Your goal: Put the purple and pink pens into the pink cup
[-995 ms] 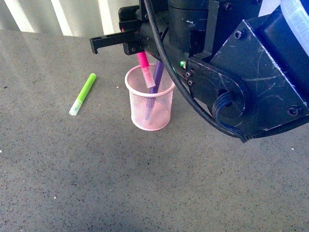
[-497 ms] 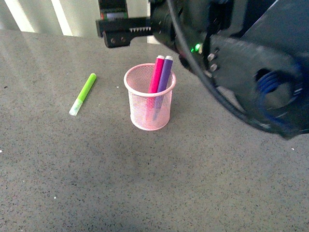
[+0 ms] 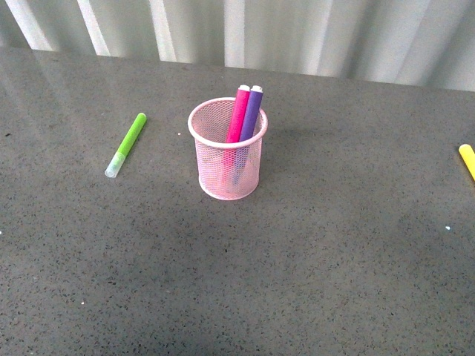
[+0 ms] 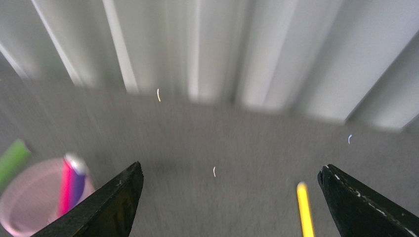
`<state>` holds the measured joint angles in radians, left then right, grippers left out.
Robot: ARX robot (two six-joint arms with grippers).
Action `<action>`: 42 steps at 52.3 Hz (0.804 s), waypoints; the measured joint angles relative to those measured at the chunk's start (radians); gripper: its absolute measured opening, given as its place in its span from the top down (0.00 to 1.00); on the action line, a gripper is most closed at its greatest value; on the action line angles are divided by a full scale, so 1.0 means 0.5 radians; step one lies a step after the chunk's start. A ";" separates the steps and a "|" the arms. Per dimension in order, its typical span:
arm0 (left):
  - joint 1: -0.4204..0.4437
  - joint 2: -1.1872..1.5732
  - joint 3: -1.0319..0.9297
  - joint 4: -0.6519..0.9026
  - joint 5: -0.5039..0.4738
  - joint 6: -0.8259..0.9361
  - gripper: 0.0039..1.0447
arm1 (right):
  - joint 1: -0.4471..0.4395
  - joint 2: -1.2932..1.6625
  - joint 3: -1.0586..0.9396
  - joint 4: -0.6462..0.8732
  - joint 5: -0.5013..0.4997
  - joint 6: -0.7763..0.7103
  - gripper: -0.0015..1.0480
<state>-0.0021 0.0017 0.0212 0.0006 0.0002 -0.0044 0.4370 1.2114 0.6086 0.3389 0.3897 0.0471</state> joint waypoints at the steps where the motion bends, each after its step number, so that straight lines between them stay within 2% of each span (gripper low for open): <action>1: 0.000 0.000 0.000 0.000 0.000 0.000 0.06 | -0.001 0.008 -0.014 0.046 0.011 -0.008 0.09; 5: 0.000 -0.002 0.000 0.000 0.000 0.000 0.06 | -0.042 0.015 -0.230 0.555 -0.008 -0.053 0.22; 9: 0.000 0.002 0.000 -0.001 -0.008 0.000 0.06 | -0.109 -0.066 -0.407 0.797 -0.078 -0.075 0.34; 23: 0.000 -0.002 0.000 -0.001 0.000 0.000 0.06 | -0.375 -0.439 -0.762 0.826 -0.292 -0.087 0.76; 28: 0.000 -0.002 0.000 -0.001 -0.004 0.001 0.06 | -0.462 -0.609 -0.877 0.777 -0.404 -0.091 0.97; 42: 0.000 -0.002 0.000 -0.001 -0.002 0.000 0.06 | -0.618 -0.927 -1.037 0.614 -0.539 -0.094 0.97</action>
<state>-0.0021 0.0010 0.0212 0.0002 -0.0006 -0.0044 0.1280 0.7479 0.0902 0.6460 0.1204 0.0002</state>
